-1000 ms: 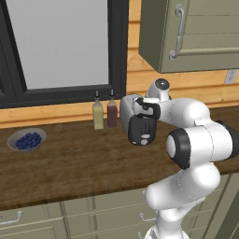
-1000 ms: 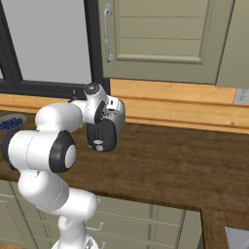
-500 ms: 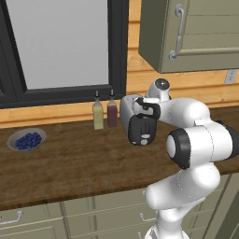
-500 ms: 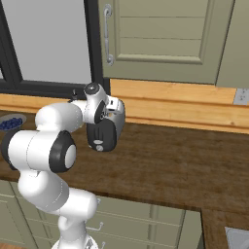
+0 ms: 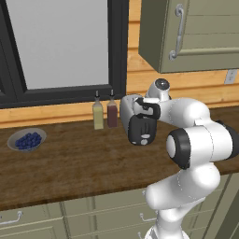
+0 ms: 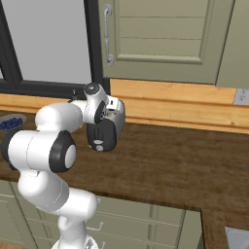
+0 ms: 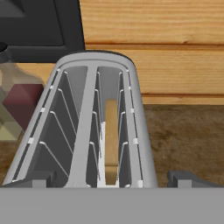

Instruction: Start the toaster. Once the lever pops up, take the bread to the plate on the dining counter.

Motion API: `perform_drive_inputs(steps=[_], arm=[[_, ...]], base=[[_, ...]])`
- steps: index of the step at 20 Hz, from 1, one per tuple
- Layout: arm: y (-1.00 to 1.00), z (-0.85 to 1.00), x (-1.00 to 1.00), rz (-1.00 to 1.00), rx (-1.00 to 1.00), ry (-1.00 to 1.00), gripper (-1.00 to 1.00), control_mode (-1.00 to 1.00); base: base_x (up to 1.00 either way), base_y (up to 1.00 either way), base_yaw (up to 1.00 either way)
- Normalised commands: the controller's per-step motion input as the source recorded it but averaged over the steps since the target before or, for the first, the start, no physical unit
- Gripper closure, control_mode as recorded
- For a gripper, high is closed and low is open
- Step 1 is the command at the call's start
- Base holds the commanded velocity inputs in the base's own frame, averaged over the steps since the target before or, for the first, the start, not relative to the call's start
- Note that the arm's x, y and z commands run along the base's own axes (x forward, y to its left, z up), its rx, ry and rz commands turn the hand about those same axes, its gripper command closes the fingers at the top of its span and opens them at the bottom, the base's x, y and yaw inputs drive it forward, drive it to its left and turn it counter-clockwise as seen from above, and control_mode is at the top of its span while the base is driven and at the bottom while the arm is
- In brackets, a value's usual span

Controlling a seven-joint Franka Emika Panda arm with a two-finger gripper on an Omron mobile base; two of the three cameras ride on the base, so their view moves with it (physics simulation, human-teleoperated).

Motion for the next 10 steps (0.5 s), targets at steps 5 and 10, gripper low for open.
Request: perform_drive_inputs(steps=[5,10], arm=[[0.0,0.0,0.0,0.0,0.0,0.0,-1.0,-1.0],[0.0,0.0,0.0,0.0,0.0,0.0,-1.0,-1.0]], base=[[0.0,0.0,0.0],[0.0,0.0,0.0]])
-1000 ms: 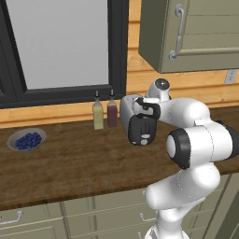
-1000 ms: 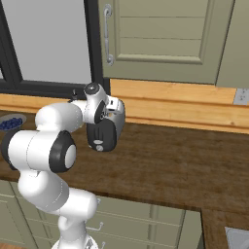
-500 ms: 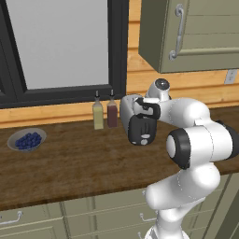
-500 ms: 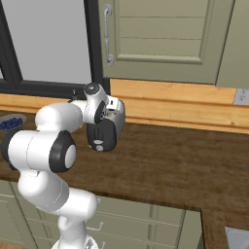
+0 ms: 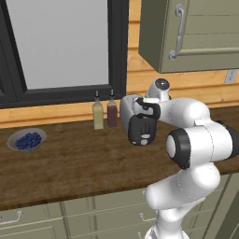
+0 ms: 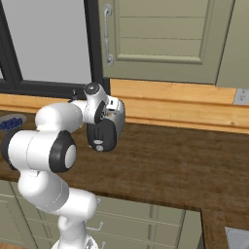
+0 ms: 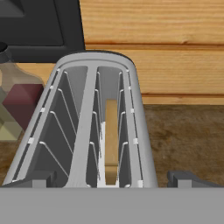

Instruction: Start the toaster. Once the lever pops up, take the bread to the plate on the dining counter.

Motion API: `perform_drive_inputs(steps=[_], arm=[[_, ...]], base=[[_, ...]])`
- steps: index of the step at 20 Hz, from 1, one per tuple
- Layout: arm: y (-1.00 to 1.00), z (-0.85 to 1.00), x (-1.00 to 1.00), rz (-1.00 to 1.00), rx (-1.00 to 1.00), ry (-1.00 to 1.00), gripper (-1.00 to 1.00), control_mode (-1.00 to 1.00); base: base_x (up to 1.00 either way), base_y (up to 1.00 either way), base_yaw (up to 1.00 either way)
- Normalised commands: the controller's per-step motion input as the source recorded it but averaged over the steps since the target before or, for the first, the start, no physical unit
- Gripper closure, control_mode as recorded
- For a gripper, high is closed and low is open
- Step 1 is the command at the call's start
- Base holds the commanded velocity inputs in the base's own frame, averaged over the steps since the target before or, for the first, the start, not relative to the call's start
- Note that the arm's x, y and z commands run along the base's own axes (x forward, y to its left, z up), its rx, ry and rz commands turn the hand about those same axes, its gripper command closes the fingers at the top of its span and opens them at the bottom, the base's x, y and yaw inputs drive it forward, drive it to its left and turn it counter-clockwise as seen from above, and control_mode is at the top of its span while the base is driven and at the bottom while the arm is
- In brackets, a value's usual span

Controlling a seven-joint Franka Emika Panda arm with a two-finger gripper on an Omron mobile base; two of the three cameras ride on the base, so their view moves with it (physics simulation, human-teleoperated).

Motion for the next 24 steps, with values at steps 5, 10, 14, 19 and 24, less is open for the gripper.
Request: perform_drive_inputs(steps=[5,10,14,19,24], arm=[[0.0,0.0,0.0,0.0,0.0,0.0,-1.0,-1.0],[0.0,0.0,0.0,0.0,0.0,0.0,-1.0,-1.0],[0.0,0.0,0.0,0.0,0.0,0.0,-1.0,-1.0],[0.0,0.0,0.0,0.0,0.0,0.0,-1.0,-1.0],[0.0,0.0,0.0,0.0,0.0,0.0,-1.0,-1.0]], base=[[0.0,0.0,0.0],[0.0,0.0,0.0],[0.0,0.0,0.0],[0.0,0.0,0.0],[0.0,0.0,0.0]])
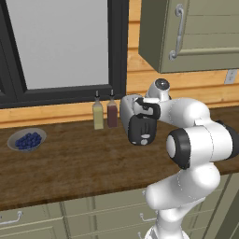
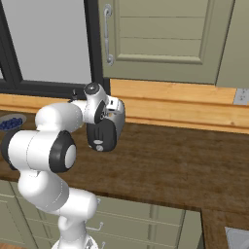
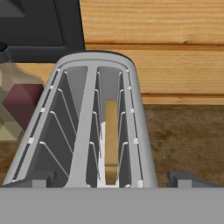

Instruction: Start the toaster. Once the lever pops up, take the bread to the plate on the dining counter.

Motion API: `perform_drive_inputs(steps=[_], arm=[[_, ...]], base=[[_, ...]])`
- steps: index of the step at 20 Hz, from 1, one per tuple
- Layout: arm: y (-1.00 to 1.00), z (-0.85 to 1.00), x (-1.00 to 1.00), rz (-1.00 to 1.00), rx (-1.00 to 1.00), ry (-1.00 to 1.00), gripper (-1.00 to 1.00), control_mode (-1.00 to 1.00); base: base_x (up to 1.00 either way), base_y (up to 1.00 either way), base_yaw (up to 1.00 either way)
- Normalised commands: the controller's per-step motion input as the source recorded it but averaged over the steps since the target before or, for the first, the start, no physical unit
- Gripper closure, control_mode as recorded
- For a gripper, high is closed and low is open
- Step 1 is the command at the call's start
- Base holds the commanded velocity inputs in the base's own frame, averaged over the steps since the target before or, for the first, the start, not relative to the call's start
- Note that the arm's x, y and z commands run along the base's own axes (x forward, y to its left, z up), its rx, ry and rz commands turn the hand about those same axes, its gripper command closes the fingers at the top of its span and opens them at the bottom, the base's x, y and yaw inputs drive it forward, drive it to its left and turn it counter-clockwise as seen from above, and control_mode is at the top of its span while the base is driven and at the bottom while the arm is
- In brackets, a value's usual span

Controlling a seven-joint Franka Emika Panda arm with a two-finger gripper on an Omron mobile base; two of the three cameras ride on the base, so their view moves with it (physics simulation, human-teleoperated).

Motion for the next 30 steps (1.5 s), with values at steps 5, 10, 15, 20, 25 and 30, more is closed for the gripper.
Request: perform_drive_inputs(steps=[5,10,15,20,25,30], arm=[[0.0,0.0,0.0,0.0,0.0,0.0,-1.0,-1.0],[0.0,0.0,0.0,0.0,0.0,0.0,-1.0,-1.0],[0.0,0.0,0.0,0.0,0.0,0.0,-1.0,-1.0],[0.0,0.0,0.0,0.0,0.0,0.0,-1.0,-1.0],[0.0,0.0,0.0,0.0,0.0,0.0,-1.0,-1.0],[0.0,0.0,0.0,0.0,0.0,0.0,-1.0,-1.0]], base=[[0.0,0.0,0.0],[0.0,0.0,0.0],[0.0,0.0,0.0],[0.0,0.0,0.0],[0.0,0.0,0.0],[0.0,0.0,0.0]])
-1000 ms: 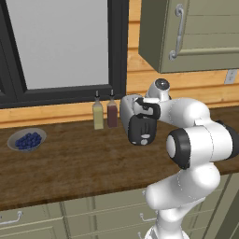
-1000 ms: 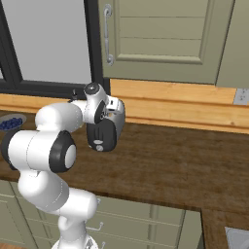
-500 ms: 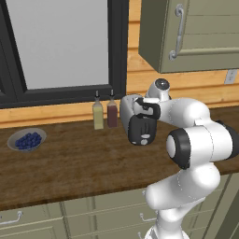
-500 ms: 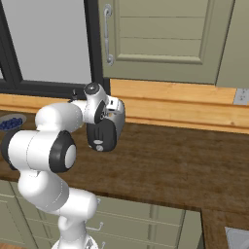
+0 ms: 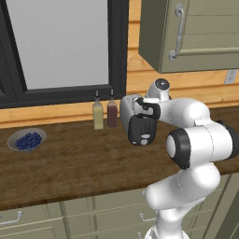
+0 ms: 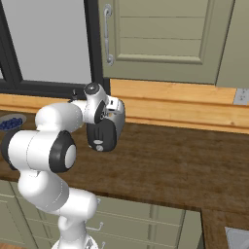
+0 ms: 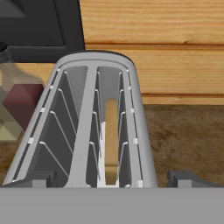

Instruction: Start the toaster. Once the lever pops up, take the bread to the plate on the dining counter.

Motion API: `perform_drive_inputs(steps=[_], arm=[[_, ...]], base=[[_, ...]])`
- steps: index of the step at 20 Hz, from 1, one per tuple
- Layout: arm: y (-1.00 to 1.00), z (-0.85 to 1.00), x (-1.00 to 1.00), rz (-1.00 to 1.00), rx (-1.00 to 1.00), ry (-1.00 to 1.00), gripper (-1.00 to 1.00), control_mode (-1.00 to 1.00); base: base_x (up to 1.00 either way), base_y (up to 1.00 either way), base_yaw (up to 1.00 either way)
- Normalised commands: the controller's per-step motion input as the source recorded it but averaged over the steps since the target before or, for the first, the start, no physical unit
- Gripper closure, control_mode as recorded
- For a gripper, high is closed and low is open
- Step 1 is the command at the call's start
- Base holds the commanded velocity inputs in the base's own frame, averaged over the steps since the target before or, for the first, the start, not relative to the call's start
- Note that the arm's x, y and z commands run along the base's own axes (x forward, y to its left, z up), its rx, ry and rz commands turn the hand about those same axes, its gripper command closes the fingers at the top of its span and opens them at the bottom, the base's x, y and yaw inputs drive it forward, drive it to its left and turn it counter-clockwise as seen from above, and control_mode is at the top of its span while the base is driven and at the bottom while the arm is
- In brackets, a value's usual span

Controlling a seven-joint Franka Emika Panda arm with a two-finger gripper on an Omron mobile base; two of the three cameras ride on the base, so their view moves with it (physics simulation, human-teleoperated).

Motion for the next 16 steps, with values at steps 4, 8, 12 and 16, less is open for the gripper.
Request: perform_drive_inputs(steps=[4,8,12,16], arm=[[0.0,0.0,0.0,0.0,0.0,0.0,-1.0,-1.0],[0.0,0.0,0.0,0.0,0.0,0.0,-1.0,-1.0],[0.0,0.0,0.0,0.0,0.0,0.0,-1.0,-1.0],[0.0,0.0,0.0,0.0,0.0,0.0,-1.0,-1.0]], base=[[0.0,0.0,0.0],[0.0,0.0,0.0],[0.0,0.0,0.0],[0.0,0.0,0.0]])
